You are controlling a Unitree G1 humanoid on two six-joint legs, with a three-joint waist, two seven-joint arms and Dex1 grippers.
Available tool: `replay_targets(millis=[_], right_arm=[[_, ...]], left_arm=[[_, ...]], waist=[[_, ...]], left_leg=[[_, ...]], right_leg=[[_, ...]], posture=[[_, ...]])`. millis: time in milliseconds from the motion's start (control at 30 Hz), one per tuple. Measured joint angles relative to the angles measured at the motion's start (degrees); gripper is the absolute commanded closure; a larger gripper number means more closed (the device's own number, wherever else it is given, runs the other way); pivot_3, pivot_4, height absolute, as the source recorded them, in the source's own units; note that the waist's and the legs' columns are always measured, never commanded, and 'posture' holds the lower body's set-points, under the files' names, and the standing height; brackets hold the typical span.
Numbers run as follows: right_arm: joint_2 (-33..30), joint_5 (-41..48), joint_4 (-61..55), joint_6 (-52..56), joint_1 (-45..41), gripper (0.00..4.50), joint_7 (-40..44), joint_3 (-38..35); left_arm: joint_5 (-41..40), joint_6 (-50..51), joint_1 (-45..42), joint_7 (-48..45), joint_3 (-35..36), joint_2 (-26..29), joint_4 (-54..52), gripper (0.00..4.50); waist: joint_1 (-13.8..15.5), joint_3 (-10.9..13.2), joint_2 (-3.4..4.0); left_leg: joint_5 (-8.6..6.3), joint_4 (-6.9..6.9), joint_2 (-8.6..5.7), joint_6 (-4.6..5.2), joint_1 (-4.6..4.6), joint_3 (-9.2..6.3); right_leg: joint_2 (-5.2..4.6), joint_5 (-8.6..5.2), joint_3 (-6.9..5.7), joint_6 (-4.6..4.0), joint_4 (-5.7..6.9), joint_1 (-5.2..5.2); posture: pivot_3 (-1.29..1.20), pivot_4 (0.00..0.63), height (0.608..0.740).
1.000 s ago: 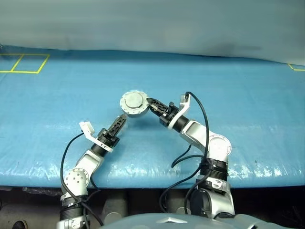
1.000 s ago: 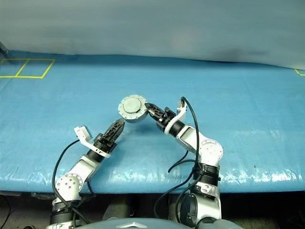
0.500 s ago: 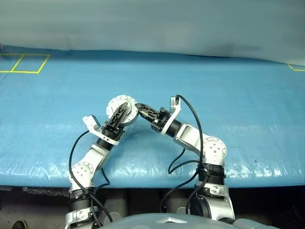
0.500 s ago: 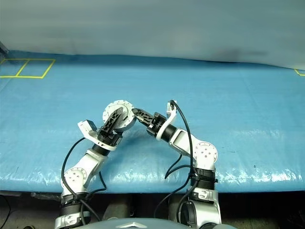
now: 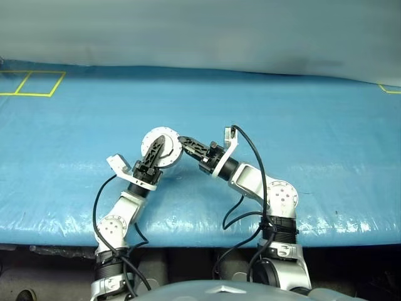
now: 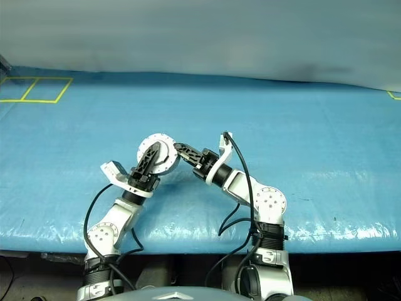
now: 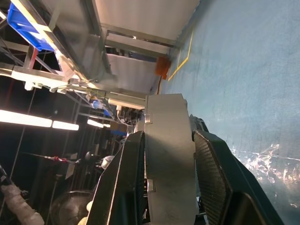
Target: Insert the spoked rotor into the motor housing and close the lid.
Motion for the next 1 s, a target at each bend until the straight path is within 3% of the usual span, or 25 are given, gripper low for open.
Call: replay_targets(millis=[33,133,467,700,1000], right_arm=[[-0.32,-0.53,0.0,-0.34,0.05,2.55,0.51,0.39],[-0.58,-3.91,-0.03,-2.33,0.1,1.67,1.43,1.87],[-2.14,-14.05,-1.07,-12.97,-0.35,1.67,6.4,2.91],[-3.15,-16.42,-1.1,-13.05,-0.37,1.67,9.4,4.01],[-2.81,-18.22,-1.07,-13.05,-0.38,1.67,10.53,5.61]], left_arm=[[0.07,0.08,0.07,0.22,-0.01,0.0,-0.02,1.74],[0.77,-0.11,0.53,1.4,0.04,-0.01,-0.15,1.74],[3.73,-9.73,1.99,8.15,5.48,-1.77,0.2,1.74],[8.42,-25.99,-7.59,16.01,14.83,-1.28,7.09,1.74],[14.04,-31.5,-14.85,22.62,18.08,4.44,14.96,1.74]], waist=[[0.0,0.0,0.0],[-0.08,0.0,0.0],[0.14,0.0,-0.01],[0.5,-0.01,-0.09],[0.68,-0.03,-0.15]], left_leg=[[0.0,0.01,0.0,0.0,0.0,0.01],[0.0,0.01,0.0,0.0,0.03,0.01],[0.0,0.07,0.01,0.0,0.03,0.0],[0.02,0.11,0.01,0.0,0.0,-0.03],[0.02,0.09,-0.04,0.0,0.0,-0.05]], right_leg=[[0.0,0.0,0.01,0.01,0.0,0.0],[0.01,-0.04,0.02,0.08,0.0,0.02],[0.02,-0.03,0.02,0.06,0.0,0.04],[0.05,0.08,0.02,0.04,-0.02,0.06],[0.03,0.23,0.03,-0.04,-0.03,0.09]], posture=[[0.0,0.15,0.74],[0.0,0.15,0.74],[0.0,0.15,0.74],[0.0,0.15,0.74],[0.0,0.15,0.74]])
